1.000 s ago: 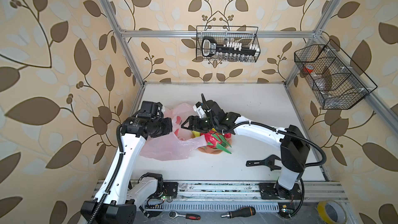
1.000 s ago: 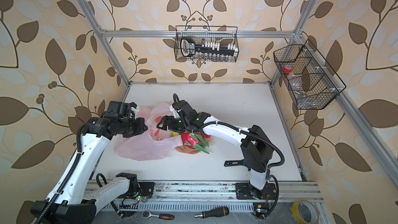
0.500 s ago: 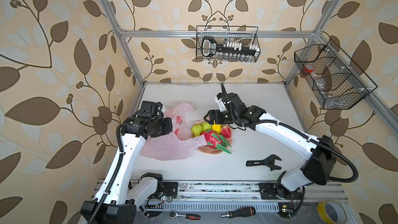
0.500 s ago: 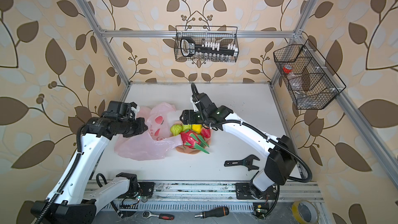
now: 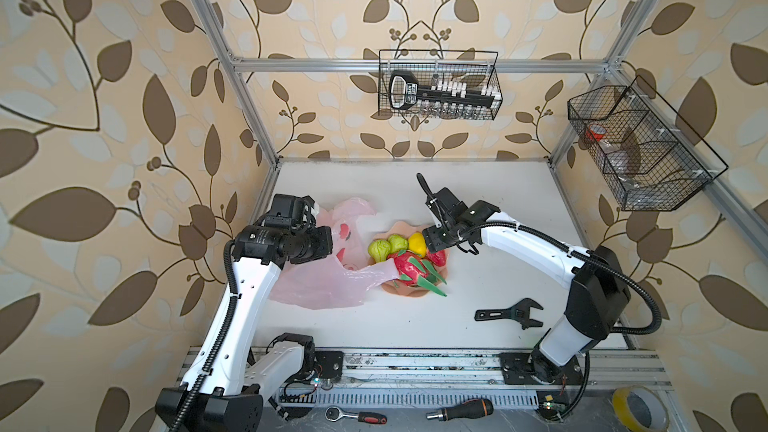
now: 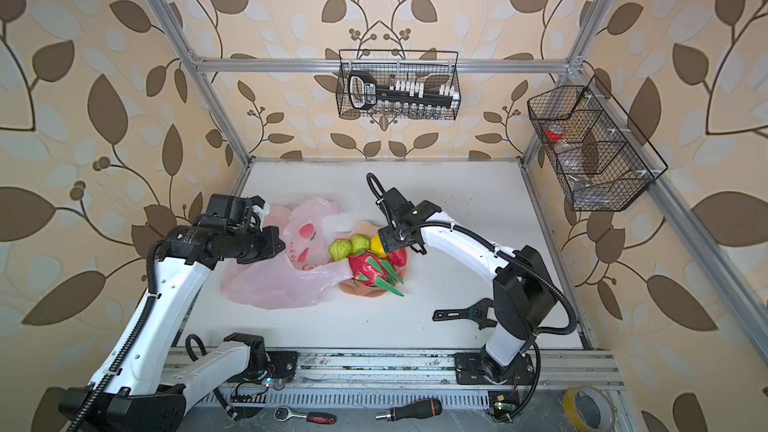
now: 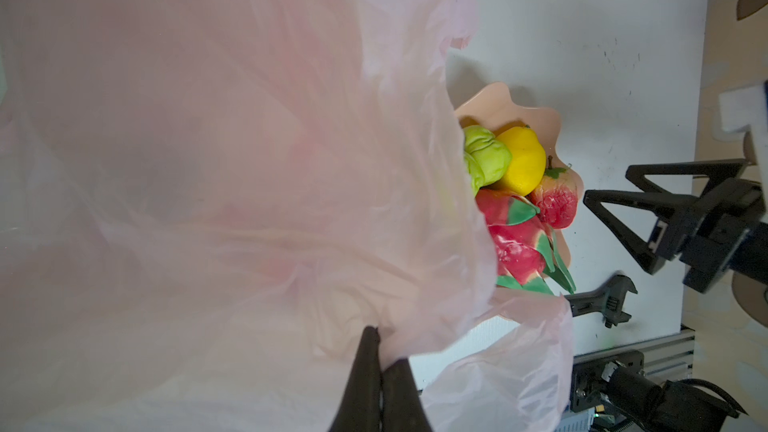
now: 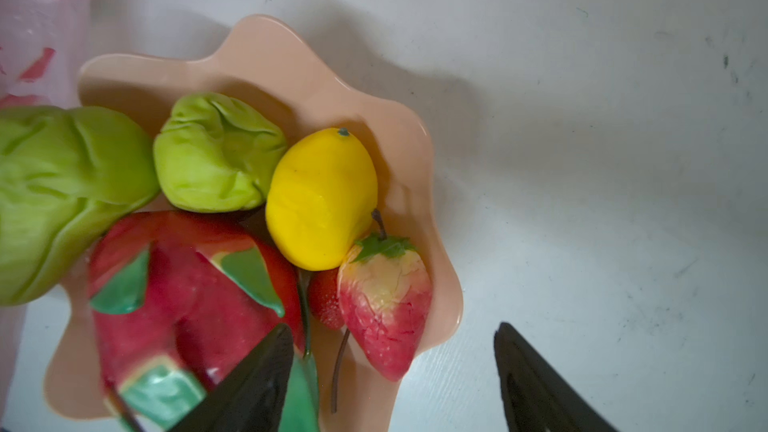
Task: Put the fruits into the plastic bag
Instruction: 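Lower the right gripper onto the pale peach and close on it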
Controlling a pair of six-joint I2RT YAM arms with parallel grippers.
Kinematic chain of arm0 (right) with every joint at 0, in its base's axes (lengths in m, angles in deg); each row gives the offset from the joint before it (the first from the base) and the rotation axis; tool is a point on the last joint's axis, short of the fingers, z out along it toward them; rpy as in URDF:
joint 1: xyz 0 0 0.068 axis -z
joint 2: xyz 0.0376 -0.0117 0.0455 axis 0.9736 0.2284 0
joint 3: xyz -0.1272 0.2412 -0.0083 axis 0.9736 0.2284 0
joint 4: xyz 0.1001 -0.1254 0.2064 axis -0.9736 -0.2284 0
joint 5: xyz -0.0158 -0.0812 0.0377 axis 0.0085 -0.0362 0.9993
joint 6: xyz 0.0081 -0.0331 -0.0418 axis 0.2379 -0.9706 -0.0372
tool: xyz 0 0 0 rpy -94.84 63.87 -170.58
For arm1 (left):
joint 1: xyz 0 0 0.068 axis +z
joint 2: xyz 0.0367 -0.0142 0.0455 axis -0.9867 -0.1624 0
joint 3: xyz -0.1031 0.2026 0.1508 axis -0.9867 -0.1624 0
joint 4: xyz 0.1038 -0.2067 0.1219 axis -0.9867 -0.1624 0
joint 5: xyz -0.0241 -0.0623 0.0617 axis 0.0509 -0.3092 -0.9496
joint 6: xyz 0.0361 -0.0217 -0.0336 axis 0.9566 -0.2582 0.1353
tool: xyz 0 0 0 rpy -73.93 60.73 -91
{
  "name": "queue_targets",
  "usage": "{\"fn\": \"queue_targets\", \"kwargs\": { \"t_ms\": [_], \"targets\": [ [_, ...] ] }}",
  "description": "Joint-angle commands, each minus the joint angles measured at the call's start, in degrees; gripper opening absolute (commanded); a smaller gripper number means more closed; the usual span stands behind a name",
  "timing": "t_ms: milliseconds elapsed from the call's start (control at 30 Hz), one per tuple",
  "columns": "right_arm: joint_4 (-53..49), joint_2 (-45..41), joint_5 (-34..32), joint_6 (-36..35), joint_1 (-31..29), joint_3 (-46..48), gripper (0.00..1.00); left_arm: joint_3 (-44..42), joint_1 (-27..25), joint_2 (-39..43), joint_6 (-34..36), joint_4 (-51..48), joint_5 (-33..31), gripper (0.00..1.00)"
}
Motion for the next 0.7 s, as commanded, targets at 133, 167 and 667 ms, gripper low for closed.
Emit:
{"fn": "queue_targets", "kwargs": {
  "t_ms": [133, 167, 667],
  "targets": [
    [-1.09, 3.49, -3.16, -3.62, -1.3, 0.26, 0.71, 2.08, 0.32, 1.18, 0.78, -1.02, 1.12, 0.0],
    [-0.98, 4.0, -3.08, -3.7, -1.53, 0.26, 0.7, 2.17, 0.3, 1.19, 0.84, -1.11, 1.12, 0.0],
    [0.52, 8.47, -4.06, -2.92, -3.18, 1.22, 0.67, 1.91, 0.29, 1.5, 1.06, -1.37, 0.95, 0.0]
  ]
}}
